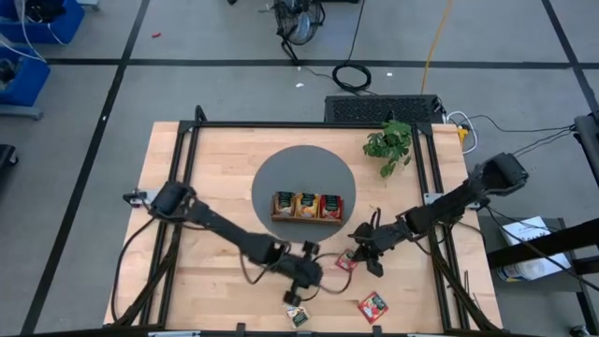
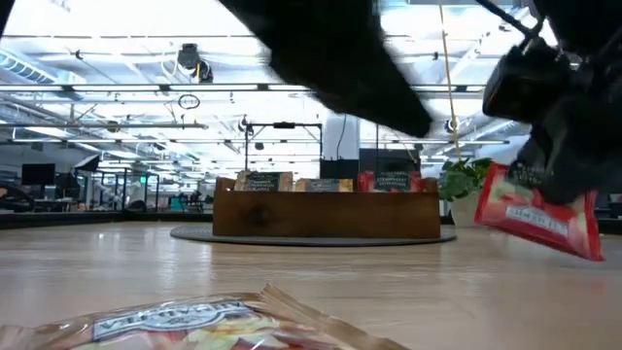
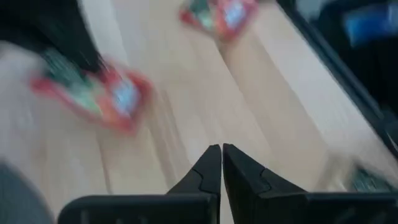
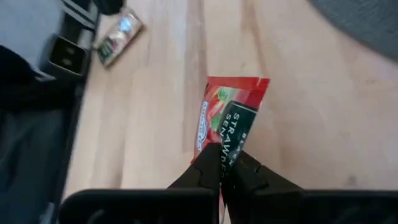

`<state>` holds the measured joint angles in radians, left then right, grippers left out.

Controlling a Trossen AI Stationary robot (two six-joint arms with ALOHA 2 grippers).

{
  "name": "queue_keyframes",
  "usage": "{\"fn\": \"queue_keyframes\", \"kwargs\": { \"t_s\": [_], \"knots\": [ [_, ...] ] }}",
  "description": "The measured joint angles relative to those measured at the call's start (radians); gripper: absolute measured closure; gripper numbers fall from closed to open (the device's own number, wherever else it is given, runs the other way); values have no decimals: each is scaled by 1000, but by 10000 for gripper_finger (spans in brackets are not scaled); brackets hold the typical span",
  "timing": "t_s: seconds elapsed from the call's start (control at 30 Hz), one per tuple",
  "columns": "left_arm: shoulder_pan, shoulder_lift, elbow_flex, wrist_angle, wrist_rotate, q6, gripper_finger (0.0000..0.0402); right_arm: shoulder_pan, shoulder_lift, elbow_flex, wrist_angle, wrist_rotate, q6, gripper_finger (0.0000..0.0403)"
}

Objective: Pick & Place Tea
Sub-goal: Put the red tea bag into the right section of the wooden organizer

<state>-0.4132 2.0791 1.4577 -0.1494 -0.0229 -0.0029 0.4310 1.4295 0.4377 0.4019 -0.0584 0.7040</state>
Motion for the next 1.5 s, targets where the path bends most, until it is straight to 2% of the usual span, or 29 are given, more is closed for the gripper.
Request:
{"fn": "queue_keyframes", "kwargs": {
  "t_s": [0.13,0.27,0.4,0.5,0.7,0.93,1.07,1.17,1.27,1.5],
  "knots": [
    [-88,-20,-5,-88,-74,0,378,-32,-86,108,-276,14,-95,402],
    [-171,-27,-2,-85,-169,-11,378,-83,-121,290,-602,62,-225,402],
    [-226,-27,-3,-88,-289,-25,378,-120,-121,439,-793,110,-355,402],
    [-252,-27,-3,-89,-350,-55,378,-137,-119,488,-838,141,-453,403],
    [-266,-27,-3,-94,-363,-93,378,-215,-78,605,-911,197,-627,403],
    [-264,-27,-3,-91,-363,-116,378,-313,159,797,-1133,217,-795,403],
    [-264,-27,-3,-97,-363,-131,378,-334,263,814,-1165,221,-813,403],
    [-265,-27,-3,-110,-363,-141,378,-334,301,816,-1160,297,-803,403],
    [-267,-27,-3,-120,-363,-152,378,-333,320,816,-1155,341,-800,403],
    [-282,-27,-3,-136,-369,-153,378,-330,320,816,-1134,339,-795,403]
  ]
}}
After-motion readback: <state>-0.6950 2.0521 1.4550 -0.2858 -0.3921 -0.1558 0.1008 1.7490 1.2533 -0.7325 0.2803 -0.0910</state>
